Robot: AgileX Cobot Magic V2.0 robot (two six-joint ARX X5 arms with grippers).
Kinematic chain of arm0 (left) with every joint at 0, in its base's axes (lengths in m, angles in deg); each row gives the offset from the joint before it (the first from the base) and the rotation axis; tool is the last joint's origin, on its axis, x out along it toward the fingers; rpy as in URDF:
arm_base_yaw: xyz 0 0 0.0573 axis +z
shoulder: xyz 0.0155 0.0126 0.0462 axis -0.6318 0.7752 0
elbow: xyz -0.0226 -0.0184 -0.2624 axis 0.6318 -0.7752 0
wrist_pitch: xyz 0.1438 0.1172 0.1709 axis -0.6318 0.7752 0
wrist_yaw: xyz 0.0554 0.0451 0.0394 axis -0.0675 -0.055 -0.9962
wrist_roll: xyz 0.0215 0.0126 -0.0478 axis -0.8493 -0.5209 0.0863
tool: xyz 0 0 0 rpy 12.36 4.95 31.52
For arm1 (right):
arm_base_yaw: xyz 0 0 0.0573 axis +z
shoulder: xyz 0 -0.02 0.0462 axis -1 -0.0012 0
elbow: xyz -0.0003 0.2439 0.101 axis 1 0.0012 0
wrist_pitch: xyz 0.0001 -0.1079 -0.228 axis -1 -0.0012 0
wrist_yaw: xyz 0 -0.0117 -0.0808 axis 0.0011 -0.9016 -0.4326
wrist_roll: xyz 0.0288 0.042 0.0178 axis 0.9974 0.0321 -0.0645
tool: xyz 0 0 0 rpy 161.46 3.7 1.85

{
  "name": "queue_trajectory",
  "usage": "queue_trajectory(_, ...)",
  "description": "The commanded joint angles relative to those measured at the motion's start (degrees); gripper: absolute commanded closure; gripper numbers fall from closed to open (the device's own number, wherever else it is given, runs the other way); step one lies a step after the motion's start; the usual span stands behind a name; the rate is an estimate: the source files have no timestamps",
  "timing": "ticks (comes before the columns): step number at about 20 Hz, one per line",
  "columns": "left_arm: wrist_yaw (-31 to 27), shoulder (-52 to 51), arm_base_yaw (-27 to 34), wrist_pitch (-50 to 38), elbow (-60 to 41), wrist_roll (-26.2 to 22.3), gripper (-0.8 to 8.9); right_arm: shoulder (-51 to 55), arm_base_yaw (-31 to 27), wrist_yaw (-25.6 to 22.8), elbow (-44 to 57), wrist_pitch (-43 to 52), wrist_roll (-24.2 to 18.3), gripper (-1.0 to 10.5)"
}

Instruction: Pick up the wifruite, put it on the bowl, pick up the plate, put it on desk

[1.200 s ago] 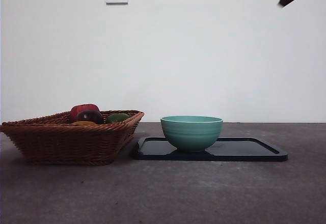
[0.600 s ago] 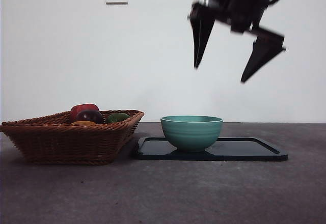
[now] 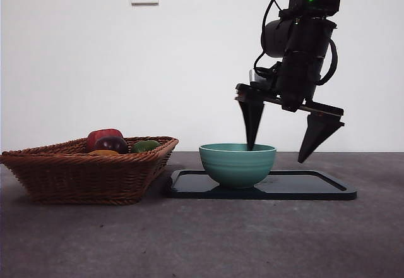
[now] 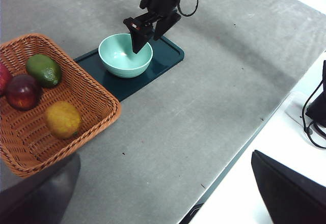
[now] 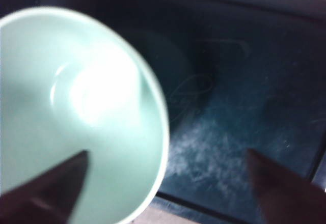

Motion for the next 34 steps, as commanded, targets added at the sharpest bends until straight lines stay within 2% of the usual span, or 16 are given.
queue_trajectory(1, 0.3, 0.1, -0.3, -0.4, 0.6, -0.7, 2.19, -1.9, -0.2, 0.0, -1.5, 1.0, -0.3, 6.5)
queue_trajectory(4, 0.3, 0.1, -0.3, -0.4, 0.6, -0.7, 2.19, -2.4, -0.5, 0.0, -1.5, 0.9, -0.2, 7.4)
queue_trajectory(6, 0.3, 0.1, -0.3, -0.4, 0.6, -0.7, 2.19, -2.8, -0.5, 0.1, -1.5, 0.8, -0.2, 7.6)
queue_trajectory(10, 0.3, 0.1, -0.3, -0.4, 0.6, -0.7, 2.19, -3.6, -0.5, 0.2, -1.5, 1.1, -0.5, 9.4)
queue_trajectory(17, 0.3, 0.1, -0.3, -0.4, 0.6, -0.7, 2.19, -3.3, -0.7, 0.5, -4.9, -1.1, -1.0, 9.4)
queue_trajectory(23, 0.3, 0.1, -0.3, -0.4, 0.6, -0.7, 2.19, 3.0, -0.2, 1.6, -6.4, -11.9, -6.8, 9.4)
queue_trajectory(26, 0.3, 0.1, -0.3, -0.4, 0.6, -0.7, 2.19, 10.1, 1.8, 1.8, -0.2, -11.9, -8.0, 9.4)
queue_trajectory(30, 0.3, 0.1, -0.3, -0.4, 0.6, -0.7, 2.19, 20.3, 6.1, 1.7, 15.8, -5.6, -8.1, 9.4)
queue_trajectory(34, 0.3, 0.1, -0.3, -0.4, 0.6, -0.7, 2.19, 22.6, 8.6, 1.5, 26.5, 0.5, -6.6, 9.4)
